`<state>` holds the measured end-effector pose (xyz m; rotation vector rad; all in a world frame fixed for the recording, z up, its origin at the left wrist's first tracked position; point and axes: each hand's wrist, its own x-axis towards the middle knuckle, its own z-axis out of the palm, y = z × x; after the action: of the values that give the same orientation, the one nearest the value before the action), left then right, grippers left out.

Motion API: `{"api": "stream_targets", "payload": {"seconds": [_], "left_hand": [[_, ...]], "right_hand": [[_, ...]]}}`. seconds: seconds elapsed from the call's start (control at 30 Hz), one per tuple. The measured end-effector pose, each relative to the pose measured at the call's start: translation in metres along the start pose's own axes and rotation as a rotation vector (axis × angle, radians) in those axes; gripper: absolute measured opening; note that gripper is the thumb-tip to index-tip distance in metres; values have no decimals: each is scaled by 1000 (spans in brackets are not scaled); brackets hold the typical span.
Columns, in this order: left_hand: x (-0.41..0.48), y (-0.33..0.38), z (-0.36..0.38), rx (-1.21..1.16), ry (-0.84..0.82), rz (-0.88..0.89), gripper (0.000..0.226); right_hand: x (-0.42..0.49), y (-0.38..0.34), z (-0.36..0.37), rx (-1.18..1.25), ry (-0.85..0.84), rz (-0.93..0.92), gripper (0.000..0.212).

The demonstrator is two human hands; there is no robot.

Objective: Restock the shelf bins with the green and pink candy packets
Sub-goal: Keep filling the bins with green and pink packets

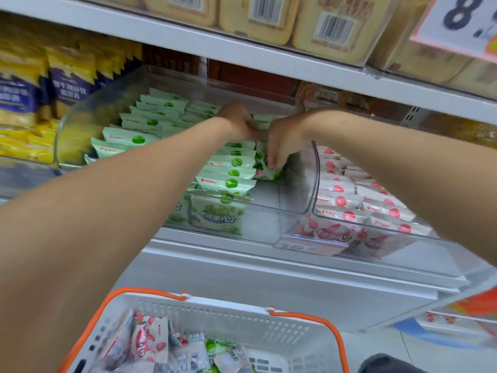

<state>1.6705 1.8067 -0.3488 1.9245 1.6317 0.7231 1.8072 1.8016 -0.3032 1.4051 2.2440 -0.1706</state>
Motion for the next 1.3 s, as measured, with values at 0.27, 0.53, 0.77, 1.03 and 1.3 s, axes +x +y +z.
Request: {"api": "stream_targets", "payload": {"seconds": [0.27,0.53,0.77,1.03,1.3], "left_hand": [[3,-14,5,-227,47,22,14],[4,-18,9,-215,78,38,15],[-1,-14,5,-158,45,48,23],[-52,-6,-16,-66,268,-21,6],[-186,6,1,-11,357,53,5]], "right_hand": [[46,-11,31,-45,-437,29,68],[23,-10,17,54,-350,58,43],[20,-14,16,51,-227,110,37],[-19,-22,16,29,80,24,29],[-101,-55,65,478,779,-68,19]]}}
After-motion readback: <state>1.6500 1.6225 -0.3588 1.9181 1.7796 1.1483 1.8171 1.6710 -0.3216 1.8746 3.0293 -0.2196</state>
